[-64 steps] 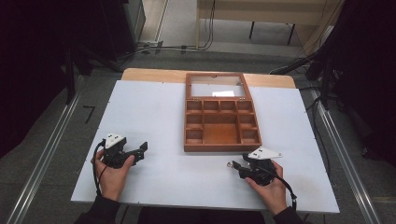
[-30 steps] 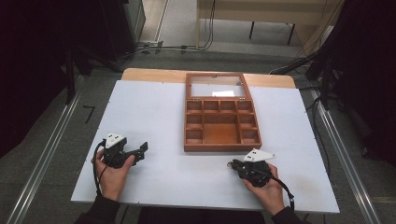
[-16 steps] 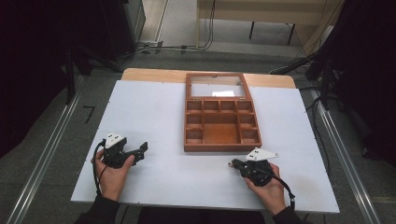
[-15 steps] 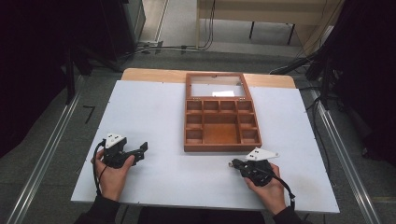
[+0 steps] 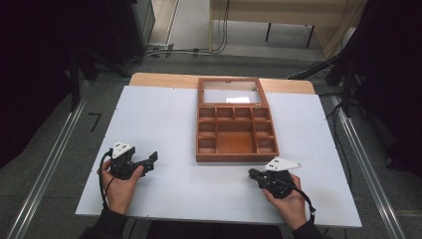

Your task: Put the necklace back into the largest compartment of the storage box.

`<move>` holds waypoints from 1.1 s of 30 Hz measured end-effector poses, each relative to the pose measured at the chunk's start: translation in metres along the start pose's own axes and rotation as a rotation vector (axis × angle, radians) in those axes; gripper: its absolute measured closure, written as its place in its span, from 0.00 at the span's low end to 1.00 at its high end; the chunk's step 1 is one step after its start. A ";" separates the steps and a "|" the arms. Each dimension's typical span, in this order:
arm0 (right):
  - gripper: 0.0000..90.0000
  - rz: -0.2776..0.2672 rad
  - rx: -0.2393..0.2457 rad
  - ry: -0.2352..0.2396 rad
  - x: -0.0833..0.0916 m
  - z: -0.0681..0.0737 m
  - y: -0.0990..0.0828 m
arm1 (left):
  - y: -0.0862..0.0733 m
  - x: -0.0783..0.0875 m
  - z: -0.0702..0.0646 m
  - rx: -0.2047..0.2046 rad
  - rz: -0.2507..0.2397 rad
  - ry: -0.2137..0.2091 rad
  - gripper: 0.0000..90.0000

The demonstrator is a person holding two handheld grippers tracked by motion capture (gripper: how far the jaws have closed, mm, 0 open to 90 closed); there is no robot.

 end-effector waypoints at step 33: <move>0.95 -0.080 -0.010 0.012 0.024 0.001 0.017 | 0.000 0.001 -0.001 -0.002 0.002 -0.005 0.13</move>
Point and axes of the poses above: each handheld gripper's, and its own axes: x roughly backward along the jaws, y roughly out of its top, z roughly to its left, the point moved 1 cm from there along -x, roughly forward along the jaws, and after that the axes turned 1 degree about x, right-handed, at the moved point
